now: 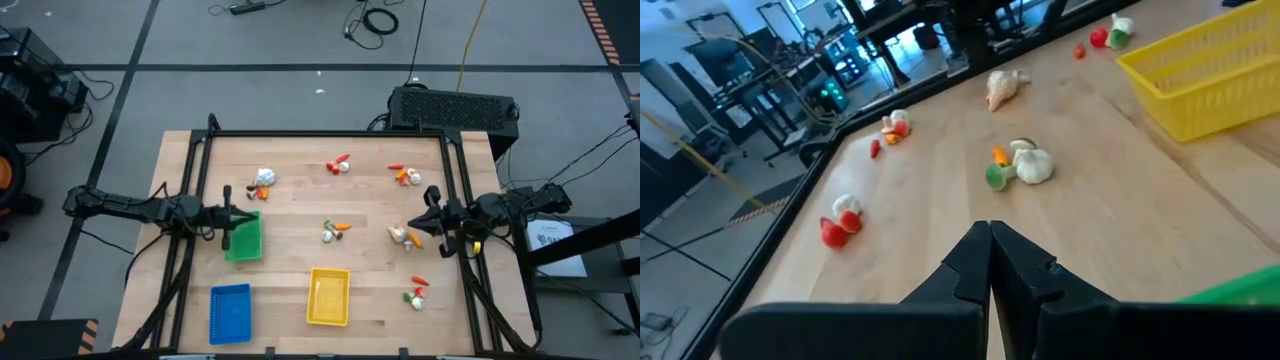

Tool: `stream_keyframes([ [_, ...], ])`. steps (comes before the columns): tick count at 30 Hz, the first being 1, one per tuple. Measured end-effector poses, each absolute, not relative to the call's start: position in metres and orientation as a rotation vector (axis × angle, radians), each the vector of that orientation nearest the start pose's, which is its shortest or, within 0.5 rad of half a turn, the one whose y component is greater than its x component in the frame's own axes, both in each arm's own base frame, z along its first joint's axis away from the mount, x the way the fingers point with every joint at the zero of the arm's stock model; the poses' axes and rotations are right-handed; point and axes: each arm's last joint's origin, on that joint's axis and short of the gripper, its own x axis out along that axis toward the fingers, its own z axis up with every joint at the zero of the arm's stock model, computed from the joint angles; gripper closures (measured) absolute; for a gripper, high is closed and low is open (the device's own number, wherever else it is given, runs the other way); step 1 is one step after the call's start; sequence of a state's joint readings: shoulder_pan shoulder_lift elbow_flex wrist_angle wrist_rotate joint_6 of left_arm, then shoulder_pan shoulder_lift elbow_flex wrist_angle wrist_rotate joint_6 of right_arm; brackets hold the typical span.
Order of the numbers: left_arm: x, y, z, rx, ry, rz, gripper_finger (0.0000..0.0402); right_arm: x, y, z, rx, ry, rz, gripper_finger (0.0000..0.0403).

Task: Sort produce into baskets
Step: Put the yellow chili pepper into the yellow basket

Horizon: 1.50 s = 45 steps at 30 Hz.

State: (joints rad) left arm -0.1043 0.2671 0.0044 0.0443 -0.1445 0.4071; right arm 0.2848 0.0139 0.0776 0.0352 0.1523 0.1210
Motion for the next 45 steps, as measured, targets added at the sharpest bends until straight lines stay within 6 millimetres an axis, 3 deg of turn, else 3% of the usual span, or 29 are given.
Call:
stream_keyframes([
  [8,0.112,-0.008,0.147,0.401,0.215,-0.015,0.0391,0.09,0.019,0.198,0.168,-0.154,0.045,0.0401],
  [15,0.114,-0.011,0.164,-0.05,0.042,-0.07,0.0391,0.097,0.019,0.196,0.213,-0.092,-0.026,0.0364],
  [23,0.114,-0.006,0.166,-0.252,0.001,0.107,0.0391,0.112,0.022,0.217,0.197,0.001,-0.083,0.0312],
  [27,0.114,-0.006,0.167,-0.309,-0.009,0.111,0.0391,0.125,0.027,0.233,0.174,0.117,-0.078,0.0297],
  [30,0.114,-0.006,0.173,-0.306,-0.027,0.087,0.0391,0.138,0.032,0.244,0.138,0.241,-0.087,0.0292],
  [35,0.122,-0.009,0.209,-0.236,-0.027,0.06,0.0391,0.169,0.041,0.258,0.043,0.402,-0.105,0.0291],
  [40,0.144,-0.014,0.238,-0.091,0.073,0.046,0.0386,0.197,0.049,0.27,-0.072,0.477,-0.095,0.0291],
  [45,0.173,-0.019,0.263,0.012,0.167,0.052,0.0342,0.215,0.048,0.282,-0.102,0.613,-0.127,0.0291],
])
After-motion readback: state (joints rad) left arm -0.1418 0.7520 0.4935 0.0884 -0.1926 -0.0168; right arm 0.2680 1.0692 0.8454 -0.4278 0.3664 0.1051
